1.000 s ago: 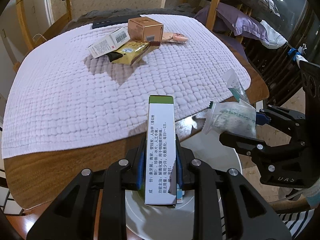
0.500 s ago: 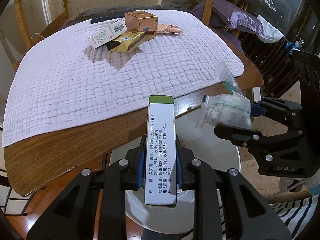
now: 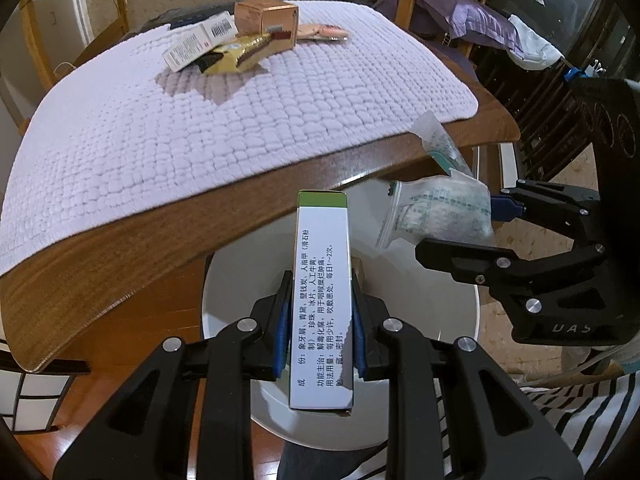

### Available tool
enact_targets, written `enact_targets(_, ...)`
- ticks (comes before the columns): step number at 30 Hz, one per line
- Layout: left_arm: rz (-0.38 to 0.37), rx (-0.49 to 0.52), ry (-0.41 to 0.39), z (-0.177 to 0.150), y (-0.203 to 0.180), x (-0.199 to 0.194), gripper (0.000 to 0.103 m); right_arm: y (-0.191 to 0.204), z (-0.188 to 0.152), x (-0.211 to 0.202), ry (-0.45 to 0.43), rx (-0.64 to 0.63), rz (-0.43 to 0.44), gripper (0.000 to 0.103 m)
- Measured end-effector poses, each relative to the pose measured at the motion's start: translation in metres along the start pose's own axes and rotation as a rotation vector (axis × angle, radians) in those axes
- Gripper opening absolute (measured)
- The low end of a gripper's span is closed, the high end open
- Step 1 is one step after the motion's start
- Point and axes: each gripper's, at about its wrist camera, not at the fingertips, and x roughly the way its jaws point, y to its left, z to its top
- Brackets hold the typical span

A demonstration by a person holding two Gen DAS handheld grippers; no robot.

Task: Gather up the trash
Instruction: 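Carry the white box with the left gripper while the right gripper carries the plastic bag over the bin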

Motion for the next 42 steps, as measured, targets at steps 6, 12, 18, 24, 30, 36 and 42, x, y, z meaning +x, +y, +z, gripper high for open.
enact_targets(6, 0.001, -0.004, 0.019, -0.006, 0.000, 0.006, 0.027, 0.000, -0.005, 0.006, 0.017, 0.005, 0.004, 0.052)
enact_targets(12, 0.007, 0.001, 0.031, -0.009, 0.000, 0.011, 0.027, 0.002, -0.008, 0.013, 0.035, 0.001, 0.000, 0.052)
enact_targets(18, 0.015, 0.003, 0.046, -0.011, 0.001, 0.019, 0.027, 0.000, -0.011, 0.022, 0.049, 0.008, -0.003, 0.052)
enact_targets(24, 0.024, 0.005, 0.060, -0.012, 0.000, 0.028, 0.027, -0.001, -0.012, 0.034, 0.068, 0.017, -0.008, 0.052)
enact_targets(30, 0.033, 0.008, 0.072, -0.011, -0.001, 0.038, 0.027, -0.002, -0.011, 0.045, 0.085, 0.025, -0.010, 0.052)
enact_targets(36, 0.042, 0.010, 0.082, -0.011, -0.006, 0.050, 0.027, -0.003, -0.011, 0.051, 0.094, 0.027, -0.007, 0.052)
enact_targets(42, 0.054, 0.015, 0.093, -0.011, -0.011, 0.061, 0.027, -0.007, -0.012, 0.054, 0.103, 0.033, -0.007, 0.052)
